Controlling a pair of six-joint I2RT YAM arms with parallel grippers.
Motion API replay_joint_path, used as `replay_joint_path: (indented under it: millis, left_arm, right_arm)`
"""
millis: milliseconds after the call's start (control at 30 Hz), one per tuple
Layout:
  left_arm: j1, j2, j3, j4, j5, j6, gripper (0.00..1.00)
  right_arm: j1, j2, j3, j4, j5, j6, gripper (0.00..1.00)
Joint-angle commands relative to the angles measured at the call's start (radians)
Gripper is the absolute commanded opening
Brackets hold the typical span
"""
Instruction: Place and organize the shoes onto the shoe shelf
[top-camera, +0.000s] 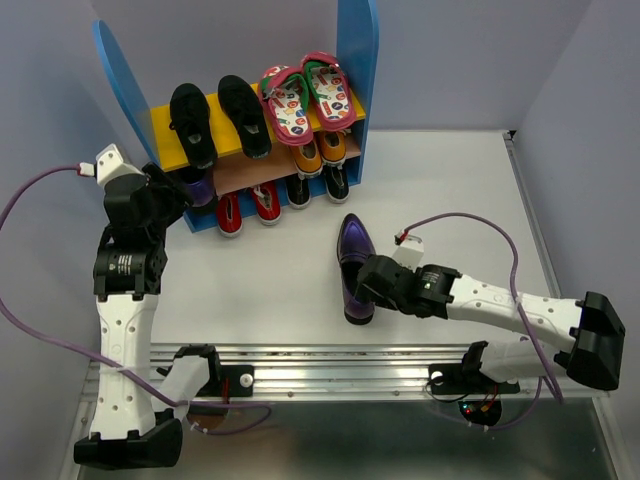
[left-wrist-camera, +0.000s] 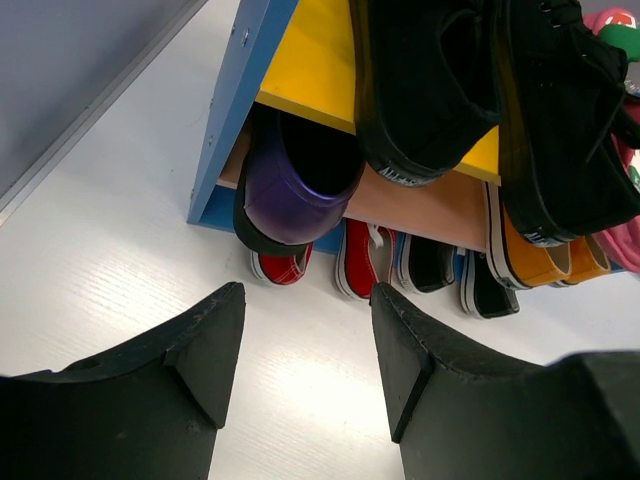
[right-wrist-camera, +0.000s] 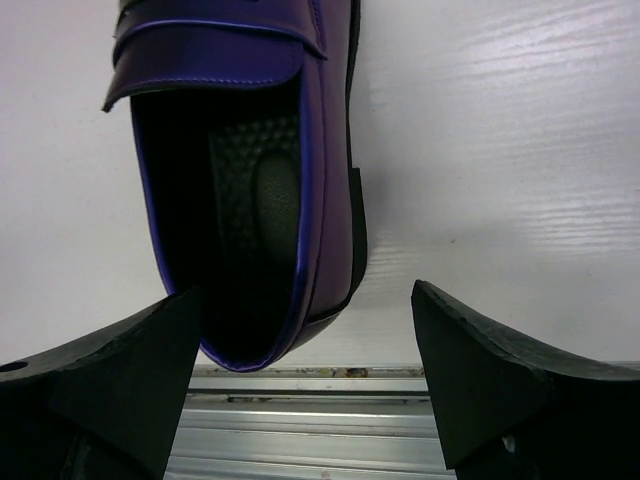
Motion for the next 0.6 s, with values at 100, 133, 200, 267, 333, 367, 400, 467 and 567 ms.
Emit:
replay_joint_path:
  millis: [100, 133, 200, 267, 333, 367, 400, 467, 567]
  left_arm:
    - [0.0, -0.013, -0.035, 0.052, 0.007, -0.003, 0.64]
    - [0.0, -0.013, -0.037, 0.053, 0.01, -0.003, 0.64]
    - [0.0, -0.013, -0.041, 0.054, 0.01, -0.003, 0.64]
    - [0.0, -0.016, -0.044, 0.055, 0.008, 0.0, 0.64]
    - [0.0, -0.019, -0.043, 0.052, 0.001, -0.005, 0.64]
    - [0.0, -0.019, -0.04, 0.05, -0.003, -0.008, 0.64]
    - [0.0, -0.02, -0.037, 0.049, -0.003, -0.009, 0.64]
    - [0.0, -0.022, -0.026, 0.049, -0.004, -0.006, 0.64]
    - [0.0, -0.01, 0.011, 0.037, -0.001, 0.008, 0.64]
  right_arm:
    - [-0.009, 0.071, -0.005, 0.021, -0.013, 0.101, 0.78]
    - [-0.009, 0.084, -0.005, 0.025, -0.017, 0.099, 0.71]
    - [-0.009, 0.091, -0.005, 0.037, -0.027, 0.093, 0.64]
    - [-0.009, 0.097, -0.002, 0.047, -0.033, 0.069, 0.5]
    - [-0.009, 0.096, 0.005, 0.047, -0.032, 0.052, 0.18]
    - [-0.009, 0.094, 0.024, 0.047, -0.035, 0.02, 0.07]
    - [-0.009, 0.096, 0.034, 0.042, -0.036, 0.003, 0.01]
    - [-0.009, 0.104, 0.059, 0.044, -0.047, -0.086, 0.01]
    - [-0.009, 0.123, 0.125, 0.018, -0.064, -0.184, 0.01]
